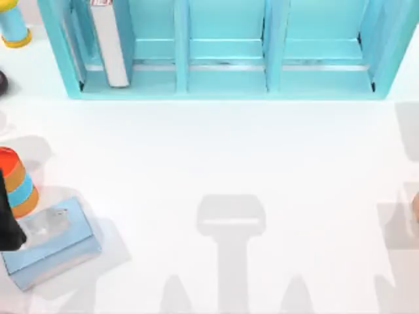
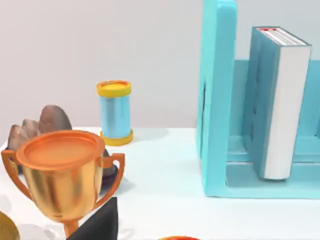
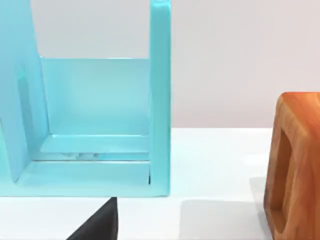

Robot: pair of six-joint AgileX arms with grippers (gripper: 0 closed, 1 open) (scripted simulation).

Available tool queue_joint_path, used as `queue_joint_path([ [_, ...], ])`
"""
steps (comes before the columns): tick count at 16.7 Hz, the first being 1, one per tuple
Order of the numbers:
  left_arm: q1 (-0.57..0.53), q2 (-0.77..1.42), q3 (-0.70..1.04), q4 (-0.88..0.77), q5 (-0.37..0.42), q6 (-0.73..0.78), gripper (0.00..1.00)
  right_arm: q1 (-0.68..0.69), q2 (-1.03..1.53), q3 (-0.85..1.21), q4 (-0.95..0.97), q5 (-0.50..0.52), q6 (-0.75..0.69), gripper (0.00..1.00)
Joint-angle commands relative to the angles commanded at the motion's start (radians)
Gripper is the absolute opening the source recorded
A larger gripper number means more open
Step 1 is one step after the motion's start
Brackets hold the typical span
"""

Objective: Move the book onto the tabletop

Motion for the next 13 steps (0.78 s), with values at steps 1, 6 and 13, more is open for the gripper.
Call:
queue_joint_path([
  [1, 0.0, 0.0, 0.0, 0.0, 0.0, 0.0, 1.0, 0.0, 0.0, 0.0, 0.0, 0.0, 0.0, 1.0],
  [6, -0.042, 0.1, 0.081, 0.102, -0.019, -0.005, 1.0, 0.0, 0.0, 0.0, 0.0, 0.0, 0.0, 1.0],
  [13, -0.16, 0.669, 0.361, 0.531, -0.135, -0.023, 1.0, 0.0, 0.0, 0.0, 0.0, 0.0, 0.0, 1.0],
])
